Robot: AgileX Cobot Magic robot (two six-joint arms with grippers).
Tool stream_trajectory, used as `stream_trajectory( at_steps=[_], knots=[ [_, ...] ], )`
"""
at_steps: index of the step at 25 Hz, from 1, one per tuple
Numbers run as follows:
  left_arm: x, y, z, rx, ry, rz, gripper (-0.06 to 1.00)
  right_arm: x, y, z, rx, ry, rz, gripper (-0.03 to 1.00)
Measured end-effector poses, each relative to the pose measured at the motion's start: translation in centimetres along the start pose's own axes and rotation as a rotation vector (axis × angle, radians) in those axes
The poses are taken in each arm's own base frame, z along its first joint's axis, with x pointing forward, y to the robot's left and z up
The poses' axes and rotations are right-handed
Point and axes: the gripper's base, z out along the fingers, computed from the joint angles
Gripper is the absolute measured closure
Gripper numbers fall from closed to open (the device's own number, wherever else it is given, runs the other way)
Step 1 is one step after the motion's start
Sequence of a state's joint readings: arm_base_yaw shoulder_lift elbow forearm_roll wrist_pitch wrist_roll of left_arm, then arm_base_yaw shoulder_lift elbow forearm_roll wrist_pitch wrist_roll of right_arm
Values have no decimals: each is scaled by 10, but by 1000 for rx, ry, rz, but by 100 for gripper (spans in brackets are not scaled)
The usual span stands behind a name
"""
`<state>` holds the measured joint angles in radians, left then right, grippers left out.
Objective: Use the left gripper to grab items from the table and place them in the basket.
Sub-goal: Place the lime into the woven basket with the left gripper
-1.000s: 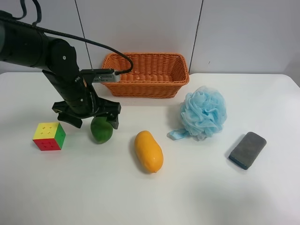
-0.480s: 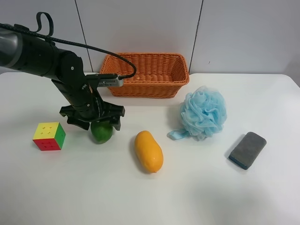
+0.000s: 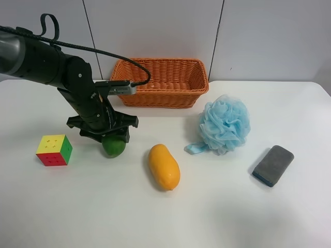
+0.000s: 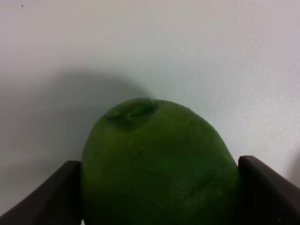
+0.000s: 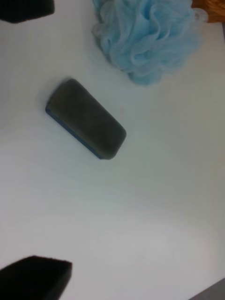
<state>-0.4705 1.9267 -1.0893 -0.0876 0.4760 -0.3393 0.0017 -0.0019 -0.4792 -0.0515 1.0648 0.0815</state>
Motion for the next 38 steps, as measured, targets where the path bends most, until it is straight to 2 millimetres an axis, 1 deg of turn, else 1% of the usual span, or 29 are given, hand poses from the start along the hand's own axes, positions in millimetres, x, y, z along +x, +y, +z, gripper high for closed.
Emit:
stream_trajectory(
  at_steps=[2, 4, 6, 8, 12, 14, 16, 19, 22, 24, 26, 27, 28, 33, 36, 38],
  knots=[
    [-1, -1, -6, -1, 9, 2, 31, 0, 0, 0, 0, 0, 0, -2],
    [-9, -6, -25, 6, 1, 13, 31, 0, 0, 0, 0, 0, 0, -2],
    [-24, -13, -49, 14, -38, 37, 31, 0, 0, 0, 0, 0, 0, -2],
    [-44, -21, -78, 16, -84, 68, 31, 0, 0, 0, 0, 0, 0, -2],
    [-80, -36, -126, 23, -187, 122, 31, 0, 0, 0, 0, 0, 0, -2],
    [-96, -44, -140, 31, -235, 140, 31, 0, 0, 0, 0, 0, 0, -2],
    [-110, -48, -144, 21, -263, 161, 31, 0, 0, 0, 0, 0, 0, -2],
    [-134, -58, -140, 14, -301, 196, 31, 0, 0, 0, 0, 0, 0, -2],
    [-154, -65, -120, 14, -319, 222, 31, 0, 0, 0, 0, 0, 0, -2],
    [-163, -69, -106, 13, -331, 238, 31, 0, 0, 0, 0, 0, 0, -2],
    [-171, -71, -84, 13, -341, 250, 31, 0, 0, 0, 0, 0, 0, -2],
    [-173, -71, -74, 13, -342, 255, 31, 0, 0, 0, 0, 0, 0, -2],
    [-174, -71, -59, 12, -339, 260, 31, 0, 0, 0, 0, 0, 0, -2],
    [-175, -70, -7, 8, -326, 284, 31, 0, 0, 0, 0, 0, 0, -2],
    [-173, -68, 11, 1, -317, 312, 31, 0, 0, 0, 0, 0, 0, -2],
    [-173, -67, 18, -15, -313, 335, 31, 0, 0, 0, 0, 0, 0, -2]
  ],
)
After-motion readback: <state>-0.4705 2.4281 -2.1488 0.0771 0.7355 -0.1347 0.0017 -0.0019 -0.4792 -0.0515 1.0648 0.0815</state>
